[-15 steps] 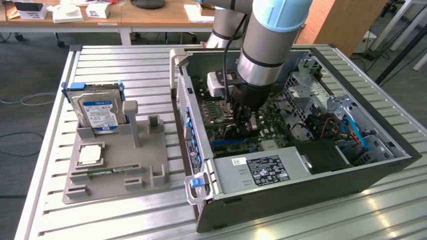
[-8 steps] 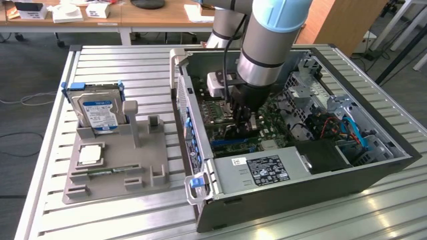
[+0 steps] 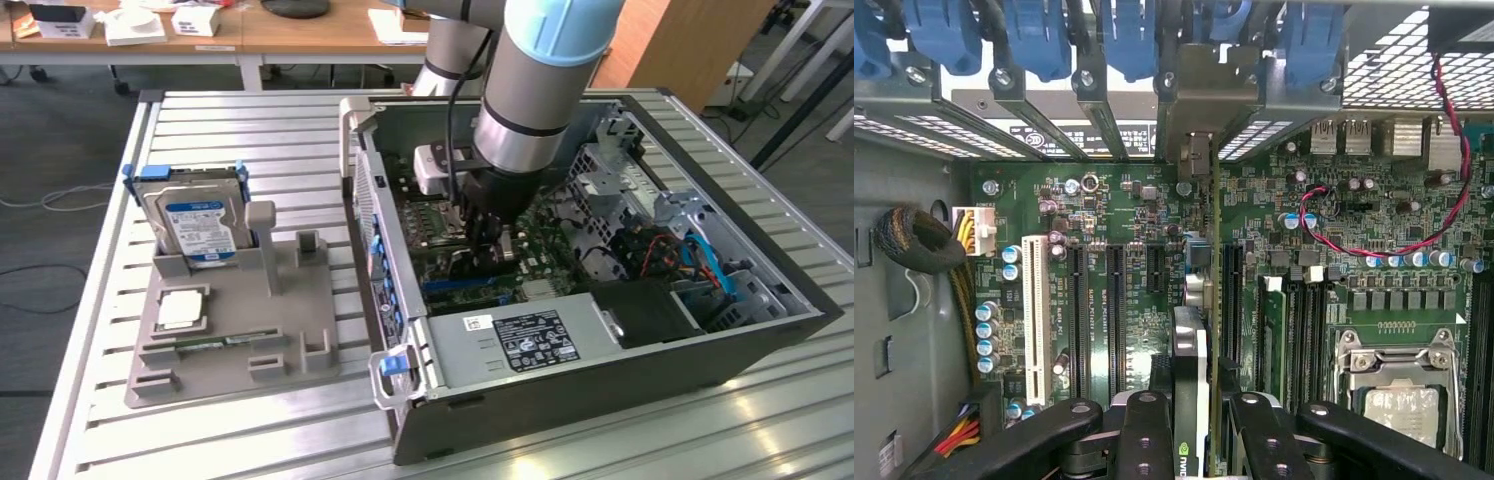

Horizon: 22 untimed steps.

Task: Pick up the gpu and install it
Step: 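Insert the gpu into the slot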

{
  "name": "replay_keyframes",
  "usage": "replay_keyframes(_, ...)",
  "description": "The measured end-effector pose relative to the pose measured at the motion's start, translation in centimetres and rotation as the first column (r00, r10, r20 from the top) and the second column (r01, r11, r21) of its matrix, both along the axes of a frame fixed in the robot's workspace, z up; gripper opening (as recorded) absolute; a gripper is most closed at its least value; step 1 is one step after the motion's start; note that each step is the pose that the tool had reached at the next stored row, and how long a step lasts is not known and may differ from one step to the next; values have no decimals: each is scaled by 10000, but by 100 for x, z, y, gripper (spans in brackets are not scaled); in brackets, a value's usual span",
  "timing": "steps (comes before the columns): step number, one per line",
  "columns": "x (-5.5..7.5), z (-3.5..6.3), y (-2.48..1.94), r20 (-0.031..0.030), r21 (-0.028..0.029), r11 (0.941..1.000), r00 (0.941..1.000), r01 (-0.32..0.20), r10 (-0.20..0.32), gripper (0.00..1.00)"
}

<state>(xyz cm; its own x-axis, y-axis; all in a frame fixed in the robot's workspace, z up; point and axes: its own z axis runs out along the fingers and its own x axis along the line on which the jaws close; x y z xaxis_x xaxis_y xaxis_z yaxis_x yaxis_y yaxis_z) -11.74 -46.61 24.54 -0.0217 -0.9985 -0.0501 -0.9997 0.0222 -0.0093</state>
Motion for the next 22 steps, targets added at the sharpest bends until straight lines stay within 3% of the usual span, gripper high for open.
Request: replay_keyframes(22,-7,24,-7,-2,-4,9999,9999,156,-156,27)
